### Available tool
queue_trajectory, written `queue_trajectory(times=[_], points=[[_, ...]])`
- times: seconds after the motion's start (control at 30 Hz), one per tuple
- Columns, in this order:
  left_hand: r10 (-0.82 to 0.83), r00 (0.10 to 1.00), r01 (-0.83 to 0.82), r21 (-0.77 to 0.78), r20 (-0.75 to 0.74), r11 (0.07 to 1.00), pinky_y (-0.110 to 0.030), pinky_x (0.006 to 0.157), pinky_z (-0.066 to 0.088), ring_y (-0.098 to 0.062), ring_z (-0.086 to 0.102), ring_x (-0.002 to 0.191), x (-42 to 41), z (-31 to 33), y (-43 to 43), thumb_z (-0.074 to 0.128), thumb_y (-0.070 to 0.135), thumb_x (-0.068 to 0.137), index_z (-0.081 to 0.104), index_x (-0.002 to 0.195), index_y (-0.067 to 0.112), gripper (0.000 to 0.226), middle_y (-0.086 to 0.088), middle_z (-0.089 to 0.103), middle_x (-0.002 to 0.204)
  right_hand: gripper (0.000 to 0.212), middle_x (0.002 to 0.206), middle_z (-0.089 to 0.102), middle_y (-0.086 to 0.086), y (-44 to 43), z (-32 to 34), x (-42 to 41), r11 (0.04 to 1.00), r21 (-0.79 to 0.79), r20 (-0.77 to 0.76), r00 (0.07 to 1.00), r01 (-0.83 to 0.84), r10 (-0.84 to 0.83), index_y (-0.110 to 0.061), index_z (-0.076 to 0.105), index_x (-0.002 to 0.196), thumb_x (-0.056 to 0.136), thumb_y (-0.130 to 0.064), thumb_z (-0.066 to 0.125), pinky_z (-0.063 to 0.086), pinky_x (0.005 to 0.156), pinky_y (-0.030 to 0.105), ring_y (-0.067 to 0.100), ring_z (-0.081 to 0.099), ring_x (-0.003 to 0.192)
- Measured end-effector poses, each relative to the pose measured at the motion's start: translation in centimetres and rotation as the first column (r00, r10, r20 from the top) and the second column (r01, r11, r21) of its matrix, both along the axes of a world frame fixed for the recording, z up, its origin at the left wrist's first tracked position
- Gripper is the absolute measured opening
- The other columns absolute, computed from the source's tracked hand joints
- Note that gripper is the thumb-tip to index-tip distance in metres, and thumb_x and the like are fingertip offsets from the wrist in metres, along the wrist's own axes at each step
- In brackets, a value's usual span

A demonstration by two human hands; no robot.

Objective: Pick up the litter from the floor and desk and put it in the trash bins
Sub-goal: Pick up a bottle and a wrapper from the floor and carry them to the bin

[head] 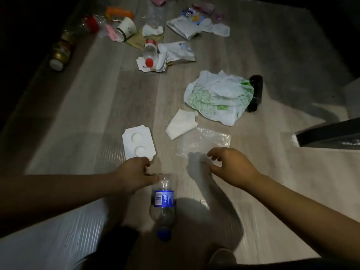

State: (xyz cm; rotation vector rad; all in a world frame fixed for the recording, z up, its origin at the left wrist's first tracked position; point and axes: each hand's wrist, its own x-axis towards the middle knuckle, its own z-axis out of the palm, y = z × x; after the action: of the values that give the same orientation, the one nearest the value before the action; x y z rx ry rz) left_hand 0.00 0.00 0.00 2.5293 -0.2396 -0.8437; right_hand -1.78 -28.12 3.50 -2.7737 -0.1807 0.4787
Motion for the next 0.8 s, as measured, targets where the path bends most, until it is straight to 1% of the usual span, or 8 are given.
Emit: queue_trajectory(times=[0.1,0.27,0.33,0.47,0.53,0.63,0.73,0.8], points=[[0.076,0.994,-0.075,0.017,-0.075,0.997,-0.029,0.084,0.048,-0.019,0.059,0.099,-0.8,-0.9,-1.5,0.07,0.05,0.077,0.051,0.124,0.007,0.066,-0.007,0.063,0.114,0.033,0.108,0.068,0.0,0.1,-0.4,-0.6,1.0,0.022,-0.006,1.0,-0.003,0.003,-0.021,0.064,0.117,0.087,-0.034,0.059,0.044,0.071,0.023,0.016,0.063,0.092],[0.099,0.988,-0.098,0.014,-0.117,0.995,-0.036,0.094,0.048,-0.02,0.06,0.102,-1.8,-2.2,-2.9,0.073,0.05,0.072,0.051,0.117,0.006,0.067,-0.006,0.063,0.111,0.034,0.111,0.067,-0.001,0.2,-0.8,-0.8,1.0,-0.007,-0.011,1.0,-0.014,0.014,-0.021,0.062,0.119,0.088,-0.033,0.058,0.049,0.078,0.029,0.018,0.063,0.097],[0.125,0.972,-0.133,-0.027,-0.2,0.991,-0.032,0.088,0.05,-0.019,0.06,0.1,-2.3,-2.4,-3.1,0.075,0.044,0.073,0.052,0.111,0.01,0.056,-0.003,0.062,0.108,0.035,0.112,0.067,-0.001,0.2,-0.9,-1.1,1.0,-0.011,-0.023,1.0,-0.013,0.013,-0.021,0.062,0.121,0.088,-0.033,0.058,0.05,0.079,0.029,0.016,0.062,0.098],[0.134,0.946,-0.175,-0.119,-0.294,0.977,-0.011,0.06,0.043,-0.006,0.06,0.08,-2.9,-2.9,-3.8,0.076,0.029,0.076,0.054,0.091,0.024,0.027,0.011,0.056,0.081,0.037,0.112,0.066,-0.004,-0.4,-1.5,-1.4,1.0,-0.011,-0.038,0.999,-0.012,0.012,-0.023,0.06,0.123,0.088,-0.035,0.06,0.043,0.073,0.021,0.012,0.061,0.096],[0.113,0.945,-0.161,-0.135,-0.306,0.978,-0.014,0.068,0.047,-0.006,0.059,0.082,-2.9,-3.0,-3.9,0.077,0.028,0.076,0.055,0.106,0.018,0.038,0.011,0.057,0.085,0.038,0.112,0.066,-0.005,-0.9,-2.0,-1.4,1.0,-0.015,-0.037,0.999,-0.007,0.007,-0.024,0.06,0.123,0.088,-0.036,0.061,0.042,0.072,0.02,0.011,0.061,0.096],[0.151,0.934,-0.193,-0.104,-0.324,0.976,-0.032,0.089,0.053,-0.018,0.06,0.101,-2.6,-3.1,-4.1,0.079,0.026,0.072,0.047,0.121,0.012,0.061,-0.004,0.059,0.111,0.038,0.111,0.066,-0.005,-1.3,-2.4,-0.9,1.0,-0.017,-0.042,0.999,0.005,-0.006,-0.024,0.06,0.123,0.088,-0.035,0.061,0.044,0.073,0.021,0.012,0.061,0.095],[0.178,0.925,-0.228,-0.112,-0.337,0.967,-0.034,0.093,0.051,-0.02,0.057,0.108,-2.4,-3.0,-3.8,0.08,0.022,0.071,0.042,0.126,0.011,0.068,-0.007,0.055,0.121,0.038,0.111,0.066,-0.003,-1.2,-2.8,-0.1,1.0,-0.023,-0.046,0.999,0.014,-0.016,-0.022,0.059,0.123,0.087,-0.033,0.061,0.043,0.073,0.021,0.013,0.061,0.096],[0.138,0.942,-0.196,-0.166,-0.306,0.966,-0.033,0.095,0.049,-0.018,0.057,0.107,-2.1,-2.6,-3.3,0.08,0.019,0.071,0.046,0.121,0.011,0.061,-0.005,0.057,0.117,0.04,0.112,0.066,-0.002,-0.9,-3.2,0.6,0.999,-0.029,-0.053,0.998,0.017,-0.019,-0.021,0.059,0.125,0.086,-0.032,0.061,0.044,0.074,0.023,0.014,0.061,0.097]])
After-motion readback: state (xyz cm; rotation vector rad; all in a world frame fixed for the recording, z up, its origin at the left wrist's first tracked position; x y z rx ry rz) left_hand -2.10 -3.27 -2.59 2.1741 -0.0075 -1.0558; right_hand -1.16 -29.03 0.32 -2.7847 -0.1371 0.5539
